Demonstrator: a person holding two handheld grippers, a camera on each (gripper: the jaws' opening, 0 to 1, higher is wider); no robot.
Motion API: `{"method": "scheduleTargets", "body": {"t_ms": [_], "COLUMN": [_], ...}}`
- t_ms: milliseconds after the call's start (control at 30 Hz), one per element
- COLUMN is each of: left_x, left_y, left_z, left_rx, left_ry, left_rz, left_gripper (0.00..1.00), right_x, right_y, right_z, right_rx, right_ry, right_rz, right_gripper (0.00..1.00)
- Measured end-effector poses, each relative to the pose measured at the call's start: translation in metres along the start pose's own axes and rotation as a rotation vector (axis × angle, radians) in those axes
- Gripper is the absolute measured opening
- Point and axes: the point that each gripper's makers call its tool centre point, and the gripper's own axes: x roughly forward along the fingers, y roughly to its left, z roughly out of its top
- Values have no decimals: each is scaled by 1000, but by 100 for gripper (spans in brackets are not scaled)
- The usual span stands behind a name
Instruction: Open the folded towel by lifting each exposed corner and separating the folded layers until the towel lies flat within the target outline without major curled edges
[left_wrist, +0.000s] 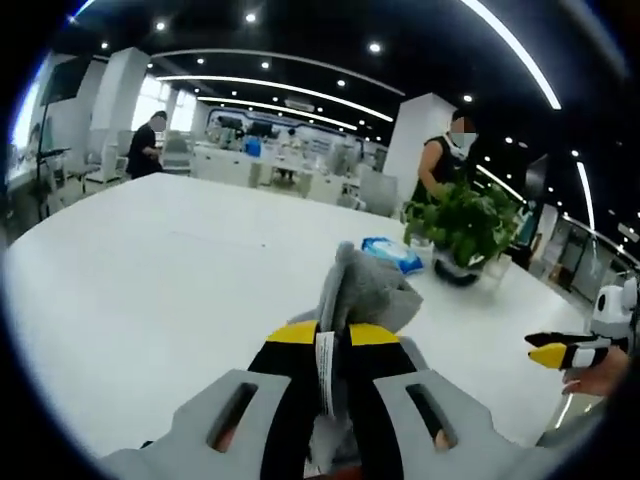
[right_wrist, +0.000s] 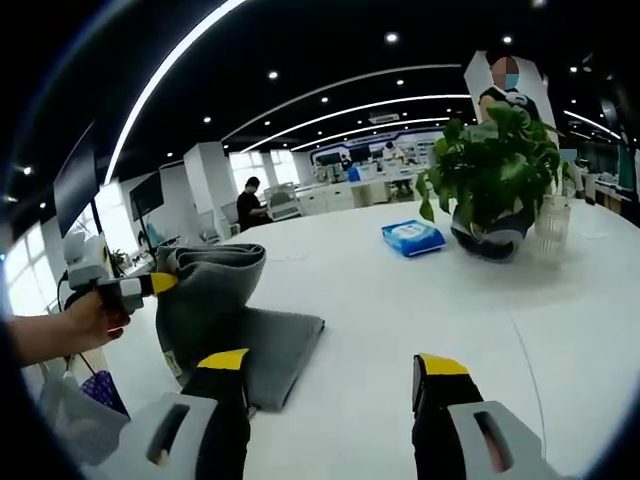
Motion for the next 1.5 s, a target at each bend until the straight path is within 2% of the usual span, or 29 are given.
{"method": "scheduleTargets", "body": {"t_ms": [633, 1000, 1167, 1500], "left_x": [-29, -42, -47, -54], "left_y": [44, 71, 82, 98], "left_z": [-8, -21, -31, -46], "left_rx": [-73, -117, -177, -216], "left_ry": [-27, -11, -2, 16], "left_rz": [140, 216, 247, 301], "left_gripper": [8, 8, 8, 7], "right_x": [2, 2, 2, 3], "right_y": [4, 5, 7, 8], "right_z": [-4, -6, -5, -7], "right_rx": [-12, -16, -24, -27], "right_ry": [19, 28, 27, 34], "right_rz": [11, 18, 20, 25], "right_gripper": [64, 64, 64, 63]}}
